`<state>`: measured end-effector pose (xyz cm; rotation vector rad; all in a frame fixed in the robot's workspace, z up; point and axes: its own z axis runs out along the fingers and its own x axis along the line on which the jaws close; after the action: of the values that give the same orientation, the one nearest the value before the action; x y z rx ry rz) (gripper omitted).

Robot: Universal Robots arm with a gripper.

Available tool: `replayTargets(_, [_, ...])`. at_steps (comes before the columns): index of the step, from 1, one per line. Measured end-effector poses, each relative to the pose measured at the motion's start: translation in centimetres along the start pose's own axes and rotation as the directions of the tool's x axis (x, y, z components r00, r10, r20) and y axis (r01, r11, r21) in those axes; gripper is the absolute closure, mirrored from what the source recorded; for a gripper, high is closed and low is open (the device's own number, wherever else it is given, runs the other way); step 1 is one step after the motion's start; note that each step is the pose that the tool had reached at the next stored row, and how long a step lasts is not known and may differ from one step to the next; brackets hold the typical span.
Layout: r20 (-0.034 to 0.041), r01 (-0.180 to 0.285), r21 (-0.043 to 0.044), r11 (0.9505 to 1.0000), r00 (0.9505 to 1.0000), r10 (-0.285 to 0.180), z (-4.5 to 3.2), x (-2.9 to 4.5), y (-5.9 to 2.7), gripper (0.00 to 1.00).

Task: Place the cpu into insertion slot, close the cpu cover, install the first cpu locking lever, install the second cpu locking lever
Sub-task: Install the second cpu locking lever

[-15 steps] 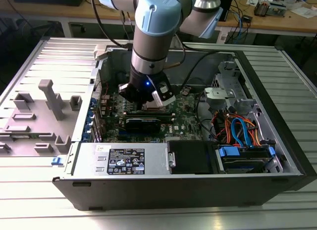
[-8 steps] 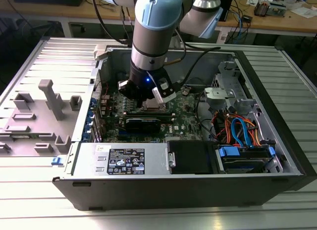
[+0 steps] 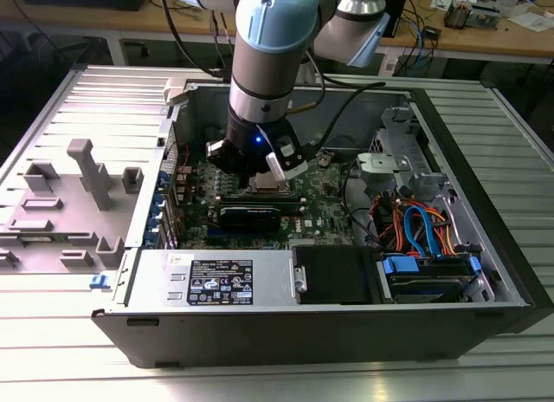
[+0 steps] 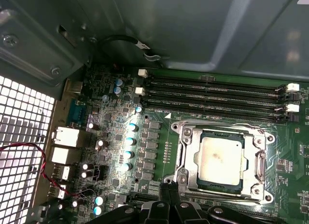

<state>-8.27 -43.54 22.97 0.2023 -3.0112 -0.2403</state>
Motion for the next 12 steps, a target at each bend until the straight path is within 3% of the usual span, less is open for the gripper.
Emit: replayTargets(12, [0.0,0.0,0.0,1.0,1.0,0.0,-0.6,0.06,0.1,0.89])
